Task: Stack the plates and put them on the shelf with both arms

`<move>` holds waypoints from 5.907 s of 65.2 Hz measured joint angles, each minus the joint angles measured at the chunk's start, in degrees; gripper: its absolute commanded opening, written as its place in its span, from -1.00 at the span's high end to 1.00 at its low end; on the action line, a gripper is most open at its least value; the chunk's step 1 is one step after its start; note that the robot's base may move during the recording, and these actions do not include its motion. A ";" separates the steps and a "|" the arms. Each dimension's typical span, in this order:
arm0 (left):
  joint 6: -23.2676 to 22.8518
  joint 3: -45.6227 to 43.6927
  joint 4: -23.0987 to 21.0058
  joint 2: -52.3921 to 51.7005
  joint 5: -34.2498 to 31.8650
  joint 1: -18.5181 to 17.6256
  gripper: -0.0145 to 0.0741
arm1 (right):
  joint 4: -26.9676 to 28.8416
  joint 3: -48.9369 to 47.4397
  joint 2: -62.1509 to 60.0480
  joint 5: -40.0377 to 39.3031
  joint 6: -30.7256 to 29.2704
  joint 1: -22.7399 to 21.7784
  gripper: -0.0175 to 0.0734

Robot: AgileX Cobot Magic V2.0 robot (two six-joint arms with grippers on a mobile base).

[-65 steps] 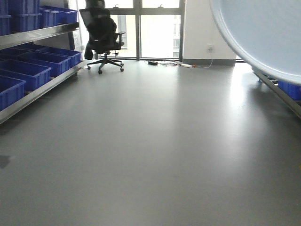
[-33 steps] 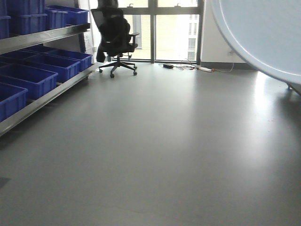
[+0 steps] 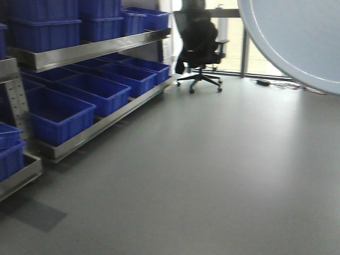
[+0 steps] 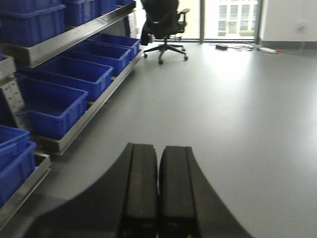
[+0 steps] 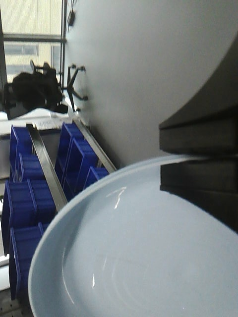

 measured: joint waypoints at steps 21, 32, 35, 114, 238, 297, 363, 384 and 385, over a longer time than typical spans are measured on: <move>0.00 0.00 0.00 0.00 0.00 0.00 0.49 | 0.00 0.00 0.00 0.00 0.00 0.00 0.49; 0.00 0.00 0.00 0.00 0.00 0.00 0.49 | 0.00 0.00 0.00 0.00 0.00 0.00 0.49; 0.00 0.00 0.00 0.00 0.00 0.00 0.49 | 0.00 0.00 0.00 0.00 0.00 0.00 0.49; 0.00 0.00 0.00 0.00 0.00 0.00 0.49 | 0.00 0.00 0.00 0.00 0.00 0.00 0.49; 0.00 0.00 0.00 0.00 0.00 0.00 0.49 | -2.39 -32.96 54.79 -8.77 0.35 7.53 -0.23; 0.00 0.00 0.00 0.00 0.00 0.00 0.49 | -2.86 -5.93 3.82 -0.51 -2.70 7.53 0.51; 0.00 0.00 0.00 0.00 0.00 0.00 0.49 | -4.63 17.94 -18.45 0.64 -0.37 -8.55 0.51; 0.00 0.00 0.00 0.00 -0.12 0.00 0.49 | -10.77 18.02 -23.93 9.58 4.03 -8.33 0.51; 0.00 0.00 0.00 0.00 -0.12 0.00 0.49 | -10.90 18.02 -23.93 9.71 4.16 -8.33 0.51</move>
